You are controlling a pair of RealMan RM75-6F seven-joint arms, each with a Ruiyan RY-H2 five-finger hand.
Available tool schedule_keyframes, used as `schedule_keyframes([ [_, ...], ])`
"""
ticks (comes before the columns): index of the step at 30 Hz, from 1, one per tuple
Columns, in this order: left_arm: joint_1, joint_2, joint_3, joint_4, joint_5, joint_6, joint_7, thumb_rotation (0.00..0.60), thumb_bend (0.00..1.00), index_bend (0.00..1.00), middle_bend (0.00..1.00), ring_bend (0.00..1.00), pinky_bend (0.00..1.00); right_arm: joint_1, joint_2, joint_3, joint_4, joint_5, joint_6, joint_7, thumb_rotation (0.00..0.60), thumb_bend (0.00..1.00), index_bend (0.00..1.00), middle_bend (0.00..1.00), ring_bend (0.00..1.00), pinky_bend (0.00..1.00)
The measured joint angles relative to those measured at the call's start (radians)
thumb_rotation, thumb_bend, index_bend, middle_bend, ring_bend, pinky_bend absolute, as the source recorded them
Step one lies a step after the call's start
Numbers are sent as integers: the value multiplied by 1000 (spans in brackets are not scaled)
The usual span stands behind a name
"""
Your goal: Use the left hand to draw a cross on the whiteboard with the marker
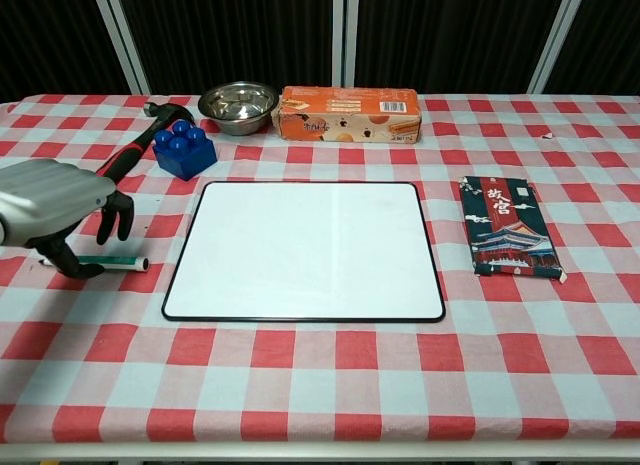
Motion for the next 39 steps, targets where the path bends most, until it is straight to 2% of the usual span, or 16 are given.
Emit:
schedule_keyframes([
  [8, -19, -28, 19, 28, -33, 22, 30, 600, 263, 438, 487, 693, 989, 2, -2, -2, 5, 4, -10, 9, 600, 171, 0, 57, 0, 118],
  [33, -38, -49, 45, 81, -18, 19, -41, 600, 284, 492, 529, 696, 989, -4, -2, -3, 7, 16, -13, 13, 600, 171, 0, 57, 0, 118],
  [39, -39, -48, 49, 87, -6, 15, -62, 600, 330, 541, 571, 704, 989, -3, -2, -3, 3, 19, -18, 8, 600, 171, 0, 58, 0, 118],
])
